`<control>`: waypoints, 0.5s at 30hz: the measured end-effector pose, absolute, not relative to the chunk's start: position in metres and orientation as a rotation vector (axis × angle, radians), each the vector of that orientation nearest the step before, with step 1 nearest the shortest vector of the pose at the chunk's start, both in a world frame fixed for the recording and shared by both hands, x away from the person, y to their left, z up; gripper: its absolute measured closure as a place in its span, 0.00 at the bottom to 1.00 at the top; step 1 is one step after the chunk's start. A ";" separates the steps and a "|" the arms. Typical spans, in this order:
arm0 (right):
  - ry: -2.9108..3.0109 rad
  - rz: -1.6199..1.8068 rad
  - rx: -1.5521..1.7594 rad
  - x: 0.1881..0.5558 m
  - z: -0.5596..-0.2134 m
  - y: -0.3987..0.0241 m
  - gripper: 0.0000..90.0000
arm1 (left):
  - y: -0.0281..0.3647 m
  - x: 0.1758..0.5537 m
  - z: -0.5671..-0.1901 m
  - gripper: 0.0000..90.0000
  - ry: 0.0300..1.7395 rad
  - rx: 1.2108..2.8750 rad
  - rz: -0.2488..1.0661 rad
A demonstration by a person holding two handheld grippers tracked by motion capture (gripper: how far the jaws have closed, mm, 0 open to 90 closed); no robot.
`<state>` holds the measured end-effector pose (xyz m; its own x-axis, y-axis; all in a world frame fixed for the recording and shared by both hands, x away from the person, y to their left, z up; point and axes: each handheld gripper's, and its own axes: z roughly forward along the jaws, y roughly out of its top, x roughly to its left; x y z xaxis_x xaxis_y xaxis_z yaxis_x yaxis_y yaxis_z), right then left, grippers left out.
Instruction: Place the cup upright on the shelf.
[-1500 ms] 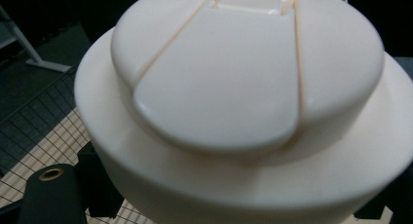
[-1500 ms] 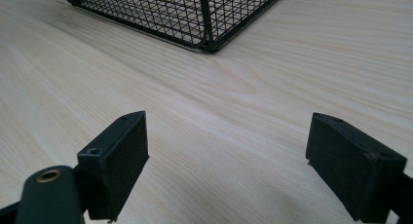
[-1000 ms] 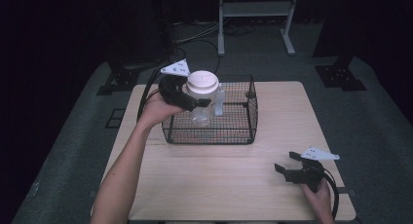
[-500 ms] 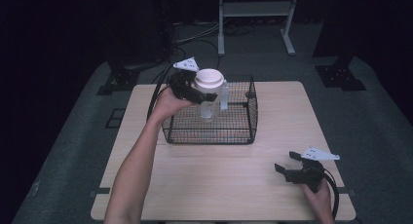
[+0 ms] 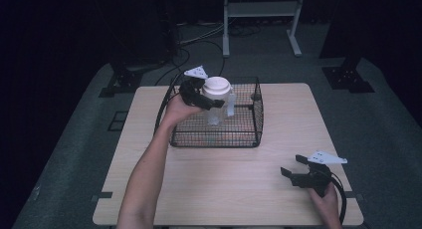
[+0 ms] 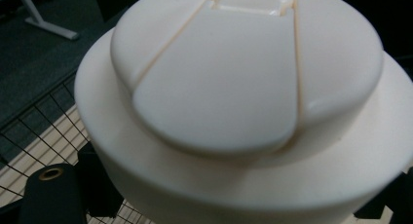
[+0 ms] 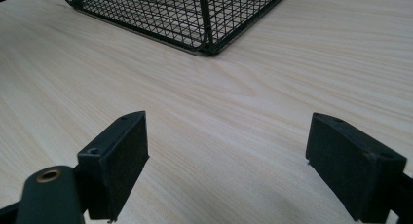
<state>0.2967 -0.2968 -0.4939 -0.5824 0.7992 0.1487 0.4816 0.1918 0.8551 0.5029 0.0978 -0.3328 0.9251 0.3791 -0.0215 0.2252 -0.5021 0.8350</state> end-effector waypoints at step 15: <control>2.141 1.353 1.200 0.296 -0.494 -0.298 0.16 | 0.086 0.515 -0.368 0.17 0.500 2.174 0.192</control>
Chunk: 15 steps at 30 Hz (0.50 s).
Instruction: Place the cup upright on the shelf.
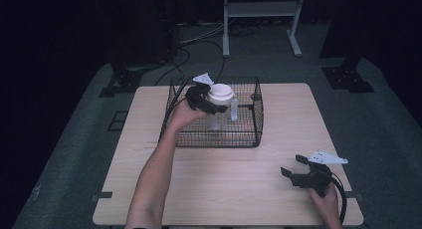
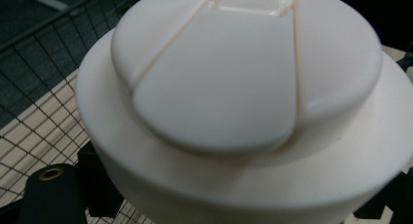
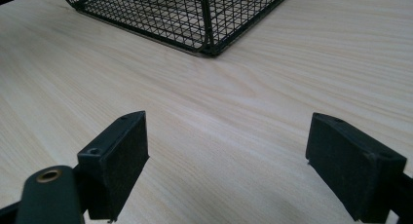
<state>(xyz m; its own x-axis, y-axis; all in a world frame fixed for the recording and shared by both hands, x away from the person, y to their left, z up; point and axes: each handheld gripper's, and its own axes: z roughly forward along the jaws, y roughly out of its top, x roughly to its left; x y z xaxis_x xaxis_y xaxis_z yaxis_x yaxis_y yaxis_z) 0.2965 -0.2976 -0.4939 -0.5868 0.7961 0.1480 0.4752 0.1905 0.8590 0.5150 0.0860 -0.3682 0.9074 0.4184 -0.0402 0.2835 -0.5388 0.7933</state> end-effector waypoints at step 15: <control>2.136 1.355 1.203 0.297 -0.494 -0.298 0.16 | 0.088 0.516 -0.383 0.17 0.528 2.182 0.198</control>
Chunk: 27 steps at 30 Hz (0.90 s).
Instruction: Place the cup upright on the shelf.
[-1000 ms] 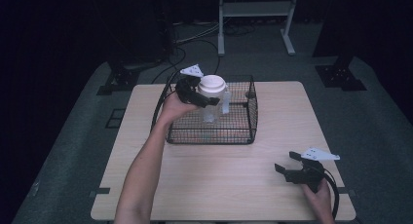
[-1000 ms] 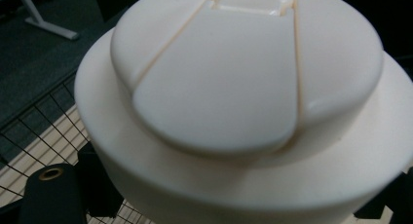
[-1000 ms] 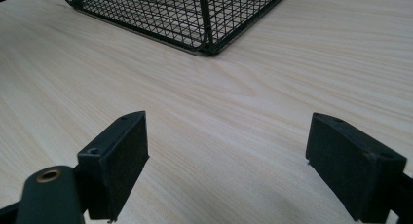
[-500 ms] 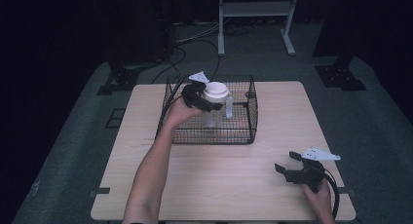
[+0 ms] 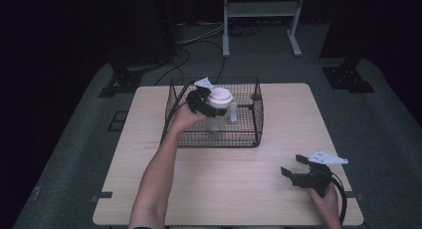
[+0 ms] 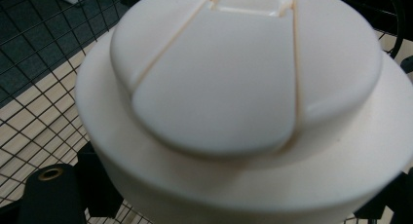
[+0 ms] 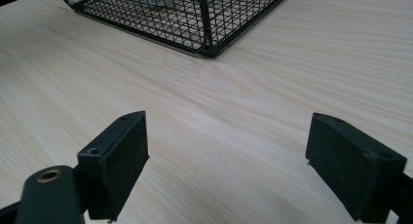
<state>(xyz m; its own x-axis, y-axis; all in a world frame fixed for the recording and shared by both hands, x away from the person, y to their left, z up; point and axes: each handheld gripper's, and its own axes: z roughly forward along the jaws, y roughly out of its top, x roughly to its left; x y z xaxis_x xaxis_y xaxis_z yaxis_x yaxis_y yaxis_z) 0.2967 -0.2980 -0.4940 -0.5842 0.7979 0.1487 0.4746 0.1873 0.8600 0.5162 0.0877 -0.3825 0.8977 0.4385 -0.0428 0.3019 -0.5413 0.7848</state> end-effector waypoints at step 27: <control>2.134 1.351 1.208 0.297 -0.494 -0.298 0.16 | 0.104 0.492 -0.387 0.16 0.514 2.216 0.251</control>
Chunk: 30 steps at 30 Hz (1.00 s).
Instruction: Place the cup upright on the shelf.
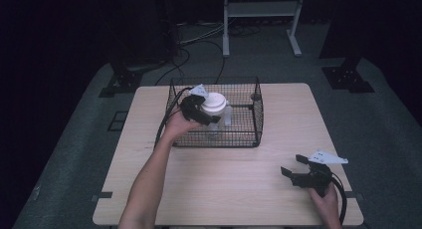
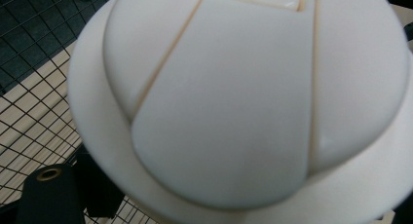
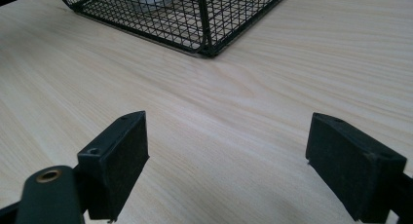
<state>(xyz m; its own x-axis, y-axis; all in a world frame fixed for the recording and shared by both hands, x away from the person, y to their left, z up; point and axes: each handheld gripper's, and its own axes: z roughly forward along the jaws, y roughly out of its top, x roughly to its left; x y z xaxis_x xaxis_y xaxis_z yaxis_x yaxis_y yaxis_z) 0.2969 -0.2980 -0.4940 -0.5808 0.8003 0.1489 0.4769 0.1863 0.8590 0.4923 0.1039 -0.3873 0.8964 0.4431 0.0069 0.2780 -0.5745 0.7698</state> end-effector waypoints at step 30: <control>2.145 1.356 1.202 0.297 -0.494 -0.299 0.16 | 0.120 0.477 -0.388 0.02 0.529 2.207 0.309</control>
<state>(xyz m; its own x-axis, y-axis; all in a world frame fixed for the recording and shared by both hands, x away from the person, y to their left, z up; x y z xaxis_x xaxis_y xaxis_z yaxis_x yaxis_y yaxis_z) 0.2969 -0.2987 -0.4942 -0.5884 0.7941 0.1523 0.4781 0.1898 0.8575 0.4766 0.1197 -0.3879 0.8812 0.4709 0.0420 0.2680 -0.5707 0.7762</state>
